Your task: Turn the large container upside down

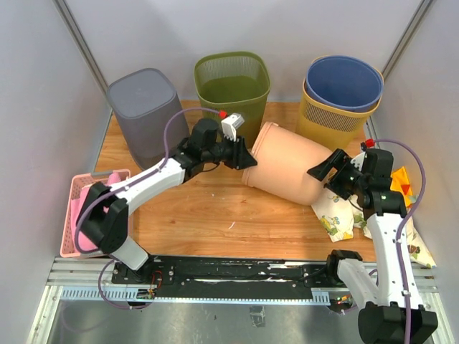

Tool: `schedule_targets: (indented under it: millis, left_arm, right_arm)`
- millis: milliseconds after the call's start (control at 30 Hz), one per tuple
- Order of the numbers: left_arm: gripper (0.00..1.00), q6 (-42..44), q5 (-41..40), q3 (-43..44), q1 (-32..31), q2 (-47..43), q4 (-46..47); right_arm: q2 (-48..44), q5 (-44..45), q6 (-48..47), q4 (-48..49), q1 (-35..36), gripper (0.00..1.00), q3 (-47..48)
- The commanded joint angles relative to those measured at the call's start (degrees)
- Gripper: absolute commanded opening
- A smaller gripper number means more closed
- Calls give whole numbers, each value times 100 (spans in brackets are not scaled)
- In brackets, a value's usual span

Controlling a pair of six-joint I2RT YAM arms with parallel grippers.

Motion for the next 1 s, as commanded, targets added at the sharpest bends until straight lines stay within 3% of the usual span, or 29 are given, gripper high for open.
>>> schedule_targets:
  millis: [0, 200, 300, 400, 600, 967]
  left_arm:
    - [35, -669, 453, -630, -395, -891, 441]
    - [38, -975, 43, -1286, -488, -1793, 140]
    - [57, -853, -431, -1225, -500, -2064, -301]
    - [63, -614, -859, -958, -508, -2144, -865]
    - [54, -577, -1430, -564, -508, -2093, -1585]
    - [33, -919, -1420, -796, -527, -1905, -1446]
  right_arm:
    - [-173, -952, -1, 74, 11, 83, -46]
    - [-343, -601, -377, -449, 10, 82, 67]
    - [-347, -307, -535, -544, 9, 82, 179]
    - [-263, -196, -582, -480, 10, 83, 254]
    - [-27, -159, -665, -208, 10, 83, 214]
    - [636, -368, -1026, 514, 11, 84, 336]
